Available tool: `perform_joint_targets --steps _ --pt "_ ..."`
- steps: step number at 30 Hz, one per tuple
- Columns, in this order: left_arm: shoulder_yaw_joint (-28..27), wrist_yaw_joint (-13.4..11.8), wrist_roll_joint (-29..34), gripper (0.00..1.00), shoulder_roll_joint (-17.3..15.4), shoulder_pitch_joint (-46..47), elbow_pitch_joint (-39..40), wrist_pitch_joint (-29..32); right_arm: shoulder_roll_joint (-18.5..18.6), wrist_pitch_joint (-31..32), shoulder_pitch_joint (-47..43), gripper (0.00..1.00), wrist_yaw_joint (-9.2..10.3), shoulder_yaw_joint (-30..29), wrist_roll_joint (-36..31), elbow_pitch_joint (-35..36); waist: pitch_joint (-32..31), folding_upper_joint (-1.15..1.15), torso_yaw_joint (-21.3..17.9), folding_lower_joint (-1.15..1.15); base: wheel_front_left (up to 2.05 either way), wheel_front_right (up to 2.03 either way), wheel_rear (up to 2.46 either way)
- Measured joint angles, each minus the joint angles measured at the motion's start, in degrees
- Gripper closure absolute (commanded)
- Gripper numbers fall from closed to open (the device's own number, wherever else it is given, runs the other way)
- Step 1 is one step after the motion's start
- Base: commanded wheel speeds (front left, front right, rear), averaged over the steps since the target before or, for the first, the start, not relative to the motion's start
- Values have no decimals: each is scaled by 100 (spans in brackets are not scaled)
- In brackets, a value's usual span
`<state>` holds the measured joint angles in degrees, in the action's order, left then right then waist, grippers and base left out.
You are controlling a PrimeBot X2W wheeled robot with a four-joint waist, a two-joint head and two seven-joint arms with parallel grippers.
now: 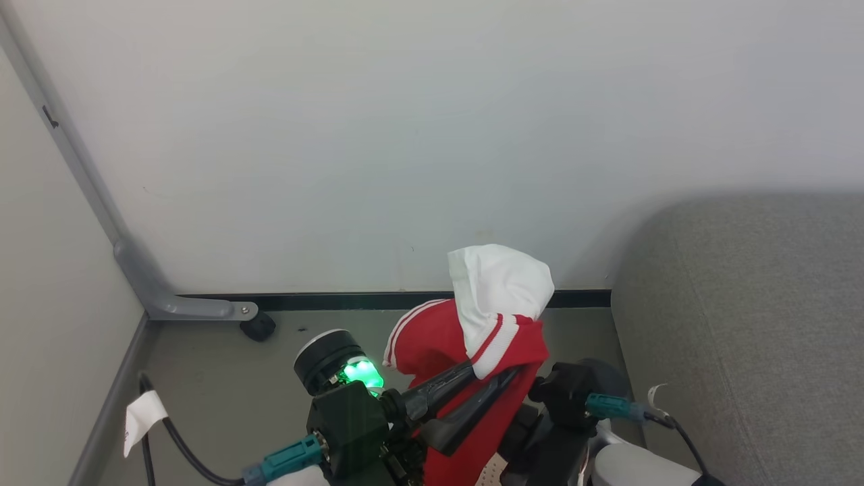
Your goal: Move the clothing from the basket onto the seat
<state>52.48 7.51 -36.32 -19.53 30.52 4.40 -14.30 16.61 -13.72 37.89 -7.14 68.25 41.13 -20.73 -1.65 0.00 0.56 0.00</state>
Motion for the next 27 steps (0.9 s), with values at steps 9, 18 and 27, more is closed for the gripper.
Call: perform_joint_targets --steps 9,18,27 --pt "-169 0 -40 100 -21 -25 -80 -1 2 -49 -291 100 15 -839 495 -263 4 0 13 0 0 0 0" --pt "-255 0 -43 100 -10 -89 -198 -1 -56 -49 -547 100 32 -1641 951 -123 2 0 -19 0 0 0 0" --pt "-188 0 -44 100 -4 -163 -241 -1 -326 -51 -796 100 32 -2256 1314 157 -8 0 -43 0 0 0 0"
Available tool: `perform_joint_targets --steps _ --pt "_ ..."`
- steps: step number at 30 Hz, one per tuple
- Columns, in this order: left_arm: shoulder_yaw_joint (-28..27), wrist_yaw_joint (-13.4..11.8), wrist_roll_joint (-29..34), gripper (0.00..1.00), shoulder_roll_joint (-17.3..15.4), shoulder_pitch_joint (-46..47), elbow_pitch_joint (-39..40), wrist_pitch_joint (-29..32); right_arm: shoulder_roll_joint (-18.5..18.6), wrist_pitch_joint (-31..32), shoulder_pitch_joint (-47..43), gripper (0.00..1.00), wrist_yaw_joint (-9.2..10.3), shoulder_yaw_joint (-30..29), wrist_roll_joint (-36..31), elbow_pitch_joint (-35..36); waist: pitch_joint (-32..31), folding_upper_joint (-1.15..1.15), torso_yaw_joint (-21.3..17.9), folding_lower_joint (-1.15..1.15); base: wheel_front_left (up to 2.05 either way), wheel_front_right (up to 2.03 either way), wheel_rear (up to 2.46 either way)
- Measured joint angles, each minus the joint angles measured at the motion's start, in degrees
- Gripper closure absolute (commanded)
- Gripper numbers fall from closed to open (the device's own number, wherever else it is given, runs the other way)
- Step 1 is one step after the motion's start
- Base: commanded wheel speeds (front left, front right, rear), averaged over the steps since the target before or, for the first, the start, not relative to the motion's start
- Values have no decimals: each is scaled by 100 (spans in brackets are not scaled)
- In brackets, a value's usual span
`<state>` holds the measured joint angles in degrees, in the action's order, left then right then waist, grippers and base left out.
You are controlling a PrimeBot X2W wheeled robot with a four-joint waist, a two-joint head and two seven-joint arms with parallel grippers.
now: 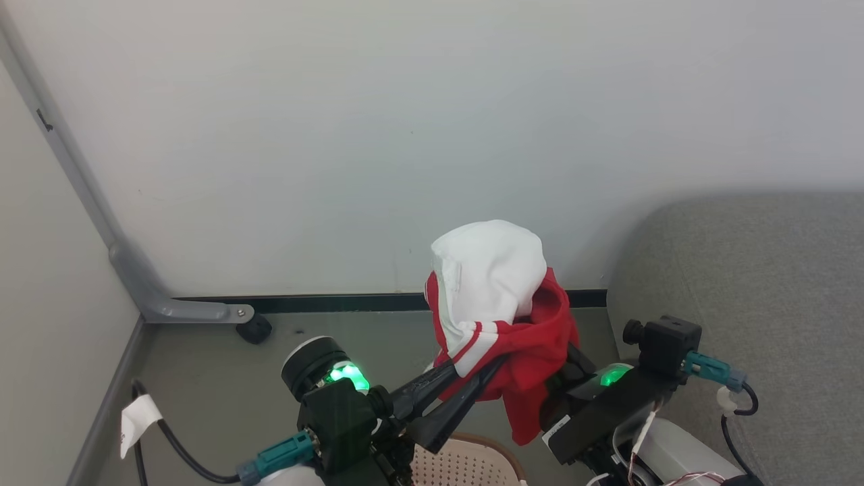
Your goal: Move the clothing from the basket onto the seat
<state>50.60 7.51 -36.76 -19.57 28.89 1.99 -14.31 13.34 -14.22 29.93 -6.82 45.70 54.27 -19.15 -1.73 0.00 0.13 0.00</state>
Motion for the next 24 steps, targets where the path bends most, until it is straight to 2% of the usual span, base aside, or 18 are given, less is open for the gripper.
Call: perform_joint_targets --steps 5,6,8,16,24 --pt "140 0 -115 100 -5 0 -7 0 -55 0 -93 100 -1 -212 47 85 -14 0 -4 0 0 0 0" --pt "166 0 -175 90 -5 -1 -14 0 -58 0 -120 100 -2 -263 64 105 -18 0 -4 0 0 0 0" --pt "180 0 -192 0 -9 -2 -44 0 -58 0 -142 100 -8 -348 76 140 -25 0 -4 0 0 0 0" --pt "216 0 -253 0 -29 -152 -193 0 -48 -3 -229 100 -9 -616 71 337 -49 0 -7 0 0 0 0" --pt "7 -47 -296 0 -47 -484 -481 0 29 -5 -369 100 -9 -918 67 519 -72 0 -7 0 0 0 0"
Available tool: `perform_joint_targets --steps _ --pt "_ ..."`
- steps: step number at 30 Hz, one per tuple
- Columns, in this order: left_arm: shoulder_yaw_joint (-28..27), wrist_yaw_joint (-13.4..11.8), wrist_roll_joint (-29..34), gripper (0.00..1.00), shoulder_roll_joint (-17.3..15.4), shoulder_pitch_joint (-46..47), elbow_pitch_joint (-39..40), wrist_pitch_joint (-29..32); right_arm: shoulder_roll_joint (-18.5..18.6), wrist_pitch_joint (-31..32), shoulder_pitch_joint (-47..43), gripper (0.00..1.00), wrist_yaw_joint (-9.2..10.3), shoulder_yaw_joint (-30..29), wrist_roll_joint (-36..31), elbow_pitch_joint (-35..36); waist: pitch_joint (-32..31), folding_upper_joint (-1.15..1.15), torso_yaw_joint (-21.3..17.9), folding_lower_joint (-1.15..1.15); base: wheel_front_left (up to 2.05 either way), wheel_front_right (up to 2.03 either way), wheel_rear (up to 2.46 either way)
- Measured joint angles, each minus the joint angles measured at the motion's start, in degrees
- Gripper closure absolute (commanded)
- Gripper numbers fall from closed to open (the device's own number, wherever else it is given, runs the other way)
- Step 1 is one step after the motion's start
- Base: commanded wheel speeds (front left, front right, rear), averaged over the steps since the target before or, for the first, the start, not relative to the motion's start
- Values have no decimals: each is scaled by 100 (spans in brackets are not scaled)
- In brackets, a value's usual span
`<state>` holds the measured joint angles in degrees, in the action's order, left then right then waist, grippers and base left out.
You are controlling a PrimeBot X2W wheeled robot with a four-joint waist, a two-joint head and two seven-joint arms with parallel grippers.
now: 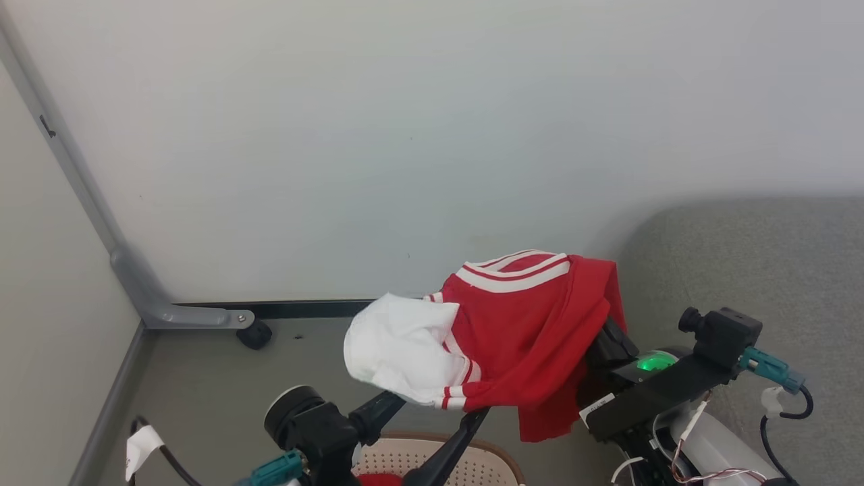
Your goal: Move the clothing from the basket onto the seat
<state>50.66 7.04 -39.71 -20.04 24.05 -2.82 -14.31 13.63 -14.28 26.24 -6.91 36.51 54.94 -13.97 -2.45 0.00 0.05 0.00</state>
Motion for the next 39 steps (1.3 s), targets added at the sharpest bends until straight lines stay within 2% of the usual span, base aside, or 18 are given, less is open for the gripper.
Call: perform_joint_targets --steps 16,31,39 --pt "-46 -30 11 0 24 -465 -348 0 252 0 -107 100 0 -667 -105 389 -46 0 19 0 0 0 0" --pt "-248 -48 54 0 153 -933 -566 0 686 -1 -370 100 -7 -1113 -515 594 -110 0 -28 0 0 0 0" --pt "-516 -367 399 0 242 -1086 -895 0 813 -1 -962 100 219 -1594 -615 755 -151 0 -84 0 0 0 0"
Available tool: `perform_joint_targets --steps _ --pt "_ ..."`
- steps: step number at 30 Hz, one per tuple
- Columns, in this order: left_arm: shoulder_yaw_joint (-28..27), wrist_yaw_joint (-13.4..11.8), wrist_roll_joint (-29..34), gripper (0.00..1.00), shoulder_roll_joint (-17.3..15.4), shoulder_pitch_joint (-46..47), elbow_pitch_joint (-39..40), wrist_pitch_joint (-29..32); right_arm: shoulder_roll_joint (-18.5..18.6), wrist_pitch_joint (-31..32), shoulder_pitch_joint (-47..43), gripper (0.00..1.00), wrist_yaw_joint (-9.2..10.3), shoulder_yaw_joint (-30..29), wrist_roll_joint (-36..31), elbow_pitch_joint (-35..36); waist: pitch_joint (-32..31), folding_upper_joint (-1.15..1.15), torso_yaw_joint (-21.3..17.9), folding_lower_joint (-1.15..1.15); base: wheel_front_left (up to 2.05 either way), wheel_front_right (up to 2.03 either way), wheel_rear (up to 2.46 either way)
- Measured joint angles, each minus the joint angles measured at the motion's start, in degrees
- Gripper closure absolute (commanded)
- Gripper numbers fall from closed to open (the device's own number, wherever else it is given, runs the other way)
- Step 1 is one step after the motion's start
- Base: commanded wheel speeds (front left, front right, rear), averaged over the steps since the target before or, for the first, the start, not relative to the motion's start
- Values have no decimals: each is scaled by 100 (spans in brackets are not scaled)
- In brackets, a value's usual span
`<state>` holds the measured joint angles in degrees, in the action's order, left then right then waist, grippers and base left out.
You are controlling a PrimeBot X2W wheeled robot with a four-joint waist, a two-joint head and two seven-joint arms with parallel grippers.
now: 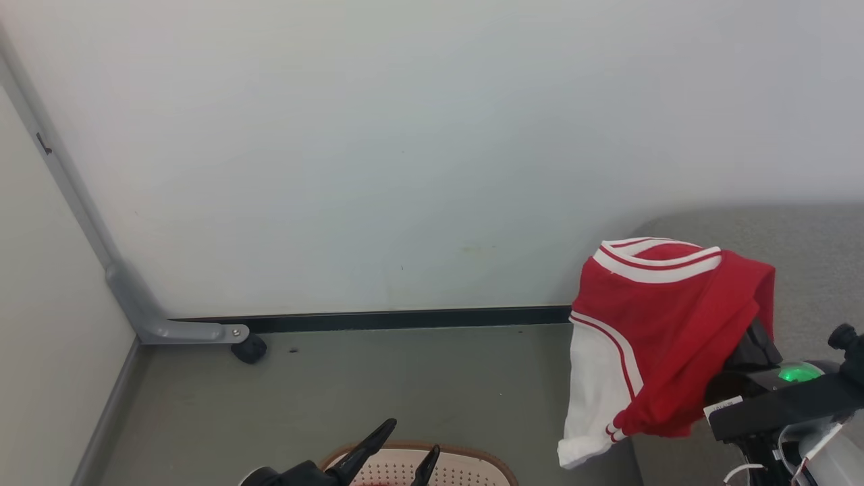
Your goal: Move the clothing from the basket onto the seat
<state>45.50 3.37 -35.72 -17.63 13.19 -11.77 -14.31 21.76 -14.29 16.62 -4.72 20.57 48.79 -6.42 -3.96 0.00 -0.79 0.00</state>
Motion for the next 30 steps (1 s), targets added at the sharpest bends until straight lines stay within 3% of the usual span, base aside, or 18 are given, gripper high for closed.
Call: perform_joint_targets --steps 11,21,30 --pt "-379 -134 268 0 59 -365 -3 0 -30 0 -645 100 271 -545 -175 244 48 0 -190 0 0 0 0" --pt "-575 -30 426 0 310 -555 53 0 -151 0 -978 100 376 -978 -297 469 141 0 -496 0 0 0 0" --pt "-671 77 561 0 335 -674 133 0 -267 0 -1183 100 378 -1188 -506 672 243 0 -932 0 0 0 0"
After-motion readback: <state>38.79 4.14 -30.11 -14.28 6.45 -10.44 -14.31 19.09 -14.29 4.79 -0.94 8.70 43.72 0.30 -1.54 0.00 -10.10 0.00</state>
